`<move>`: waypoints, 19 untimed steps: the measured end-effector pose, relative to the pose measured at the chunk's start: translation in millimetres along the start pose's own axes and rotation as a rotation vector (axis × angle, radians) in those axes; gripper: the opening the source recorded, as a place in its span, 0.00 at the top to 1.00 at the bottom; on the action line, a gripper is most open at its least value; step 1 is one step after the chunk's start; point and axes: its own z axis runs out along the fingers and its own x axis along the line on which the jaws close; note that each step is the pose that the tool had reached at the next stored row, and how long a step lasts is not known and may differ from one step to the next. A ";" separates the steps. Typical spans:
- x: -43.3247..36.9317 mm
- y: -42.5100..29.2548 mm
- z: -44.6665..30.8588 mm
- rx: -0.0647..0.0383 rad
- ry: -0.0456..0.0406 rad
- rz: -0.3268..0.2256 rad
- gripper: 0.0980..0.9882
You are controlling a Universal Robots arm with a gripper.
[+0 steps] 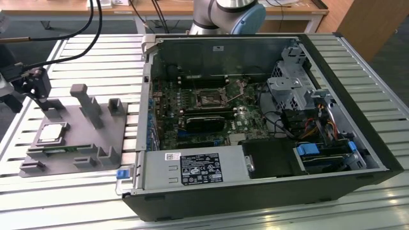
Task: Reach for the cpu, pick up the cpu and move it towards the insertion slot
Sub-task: 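Reach for the cpu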
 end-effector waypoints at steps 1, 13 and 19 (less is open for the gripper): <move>0.1 0.0 1.0 0.000 0.0001 0.000 0.44; 2.7 -0.5 13.2 0.000 0.0001 0.000 0.44; 4.8 -0.9 21.4 0.000 0.0000 0.000 0.44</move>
